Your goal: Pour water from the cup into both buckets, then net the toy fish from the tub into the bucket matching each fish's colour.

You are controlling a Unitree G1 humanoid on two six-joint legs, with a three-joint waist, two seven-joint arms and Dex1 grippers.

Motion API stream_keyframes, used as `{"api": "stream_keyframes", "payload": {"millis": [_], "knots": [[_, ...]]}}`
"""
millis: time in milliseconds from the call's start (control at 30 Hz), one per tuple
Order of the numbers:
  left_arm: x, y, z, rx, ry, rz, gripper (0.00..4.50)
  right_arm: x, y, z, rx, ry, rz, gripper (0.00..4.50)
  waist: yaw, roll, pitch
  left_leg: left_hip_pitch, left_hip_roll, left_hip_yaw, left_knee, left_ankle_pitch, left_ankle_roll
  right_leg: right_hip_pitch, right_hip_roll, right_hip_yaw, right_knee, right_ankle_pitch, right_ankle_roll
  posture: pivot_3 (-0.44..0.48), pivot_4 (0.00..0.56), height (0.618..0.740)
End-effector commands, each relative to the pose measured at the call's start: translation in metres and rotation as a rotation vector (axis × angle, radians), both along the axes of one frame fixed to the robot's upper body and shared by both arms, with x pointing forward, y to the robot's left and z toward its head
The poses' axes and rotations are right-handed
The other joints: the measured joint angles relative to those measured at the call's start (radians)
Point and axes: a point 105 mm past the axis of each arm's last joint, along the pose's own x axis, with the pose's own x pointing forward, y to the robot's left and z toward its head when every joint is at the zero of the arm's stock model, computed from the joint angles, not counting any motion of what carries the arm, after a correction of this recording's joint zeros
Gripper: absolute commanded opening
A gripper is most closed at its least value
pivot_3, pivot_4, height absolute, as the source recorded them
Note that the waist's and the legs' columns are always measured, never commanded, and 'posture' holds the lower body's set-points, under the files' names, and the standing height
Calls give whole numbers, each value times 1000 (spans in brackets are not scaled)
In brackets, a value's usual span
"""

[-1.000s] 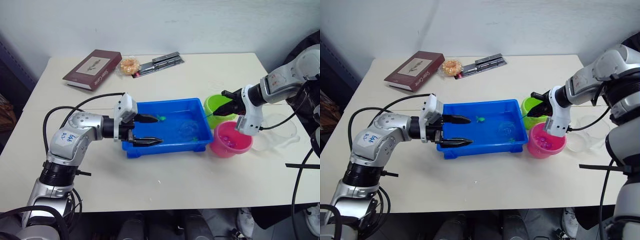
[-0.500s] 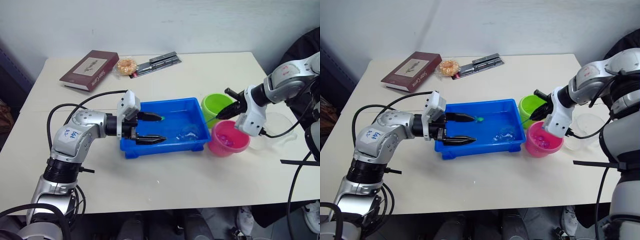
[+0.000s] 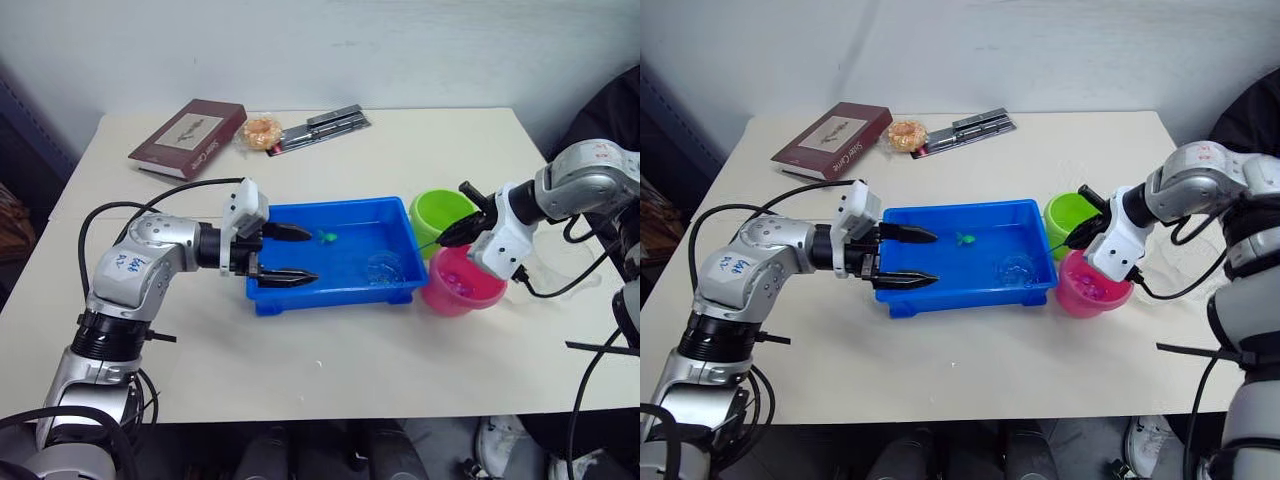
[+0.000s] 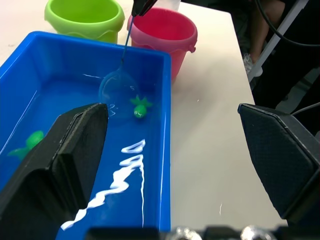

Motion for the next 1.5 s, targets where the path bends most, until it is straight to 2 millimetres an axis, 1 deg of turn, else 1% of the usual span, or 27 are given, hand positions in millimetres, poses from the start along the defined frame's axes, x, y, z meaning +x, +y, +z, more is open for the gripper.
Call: {"api": "stream_keyframes", "payload": {"millis": [33, 133, 433, 633, 700, 767, 900, 967, 1000, 1067, 1200, 1267, 1333, 1400, 1500], "knots": [[-3, 4, 10, -11, -43, -5, 4455, -15, -8, 5, 62, 137, -134, 0, 5, 0, 0, 0, 0, -1, 0, 0, 0, 0, 0, 0, 0, 0, 0, 0, 150, 740], [-3, 5, 10, -9, -45, -3, 4455, -20, -4, 7, 170, 239, -245, 0, 16, 0, 0, 0, 0, -1, 2, 0, 0, 0, -1, -2, 1, 0, 0, 0, 150, 740], [-4, 9, 11, -20, -46, 17, 4455, -20, -3, 3, 541, 496, -605, 0, 21, 0, 0, -1, 0, -1, 2, -1, 0, 0, -1, -2, 1, 0, 0, 0, 150, 740], [0, 18, 11, -26, -30, 53, 4455, -26, 5, -13, 708, 607, -740, 0, 21, 0, 0, -1, 0, -1, 3, -1, 0, 0, 0, -2, 1, 0, 0, 0, 150, 740], [2, 25, 11, -11, -33, 72, 4455, -25, 1, -17, 675, 513, -720, 0, 20, 0, 0, -1, 0, -1, 3, -1, 0, 0, 0, -2, 1, 0, 0, 0, 150, 740], [4, 32, 10, 6, -31, 93, 4455, -23, -2, -20, 596, 390, -667, 0, 19, 0, 0, -1, 0, -1, 3, -1, 0, 0, 0, -2, 1, 0, 0, 0, 150, 740], [3, 44, 4, 56, -30, 101, 4455, -18, -1, -23, 486, 249, -585, 0, 18, 0, 0, 0, 0, 0, 2, -1, 0, 0, 1, -1, 1, 0, 0, 0, 150, 740], [-1, 58, 1, 87, -12, 110, 4455, -14, 15, -20, 511, 235, -557, 0, 16, 0, 0, 0, -1, 0, 2, -1, 0, 0, 1, -1, 1, 0, 0, 0, 150, 740], [-2, 64, 1, 98, -8, 120, 4455, -14, 27, -22, 474, 217, -493, 0, 13, 0, 0, 0, 0, 1, 2, -1, 0, 0, 1, -1, 1, 0, 0, 0, 150, 740], [-3, 68, 1, 109, -12, 128, 4455, -16, 43, -25, 469, 235, -441, 0, 14, 0, 0, 0, 0, 1, 2, -1, 0, -1, 2, 0, 2, 0, 0, 0, 150, 740], [-2, 69, 1, 112, -17, 135, 4455, -15, 55, -26, 498, 269, -427, 0, 22, 0, 0, -1, 0, 0, 2, -1, 0, -1, 2, -1, 2, 0, 0, 0, 150, 740], [-2, 69, 0, 105, 7, 152, 4455, -14, 61, -25, 506, 268, -413, 0, 22, 0, 0, -1, -1, 0, 2, -1, 1, -1, 1, -1, 1, 0, 0, 0, 150, 740], [-3, 69, 1, 103, 3, 155, 4455, -15, 71, -24, 562, 329, -417, 0, 19, 0, 0, -1, -1, 0, 2, -2, 2, -1, 1, -1, 0, 0, 0, 0, 150, 740], [-4, 69, 3, 101, -7, 159, 4455, -17, 75, -23, 594, 384, -426, 0, 17, 0, 0, -1, -1, 0, 2, -2, 2, -1, 1, -1, 0, 0, 1, 0, 150, 740], [-6, 70, 6, 90, -7, 165, 4455, -20, 77, -17, 677, 470, -489, 0, 17, 0, 0, -1, 0, 0, 2, -2, 2, -1, 1, -1, 1, 0, 0, 0, 150, 740]]}}
